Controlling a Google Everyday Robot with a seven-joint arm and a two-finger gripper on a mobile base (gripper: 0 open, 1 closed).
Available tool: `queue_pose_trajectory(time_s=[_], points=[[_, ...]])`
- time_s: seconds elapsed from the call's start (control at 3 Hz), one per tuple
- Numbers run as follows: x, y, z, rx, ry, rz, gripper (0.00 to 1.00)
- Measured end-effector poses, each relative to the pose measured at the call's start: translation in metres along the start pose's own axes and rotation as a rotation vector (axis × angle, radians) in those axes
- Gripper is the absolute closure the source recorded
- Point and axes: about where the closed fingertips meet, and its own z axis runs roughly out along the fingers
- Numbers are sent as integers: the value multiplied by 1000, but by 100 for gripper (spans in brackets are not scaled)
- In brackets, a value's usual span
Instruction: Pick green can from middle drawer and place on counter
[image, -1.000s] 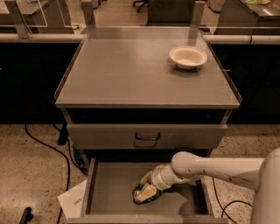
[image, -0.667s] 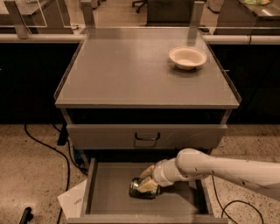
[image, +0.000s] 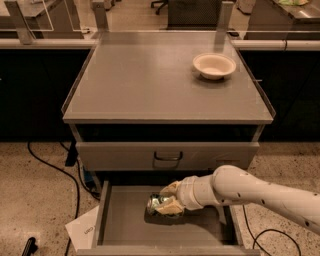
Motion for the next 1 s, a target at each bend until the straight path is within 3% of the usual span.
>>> queue_pose_trajectory(time_s=[0.67,1.0], points=[[-50,11,-61,28,-47,-77,100],[-50,11,-60,25,-47,-76,100]])
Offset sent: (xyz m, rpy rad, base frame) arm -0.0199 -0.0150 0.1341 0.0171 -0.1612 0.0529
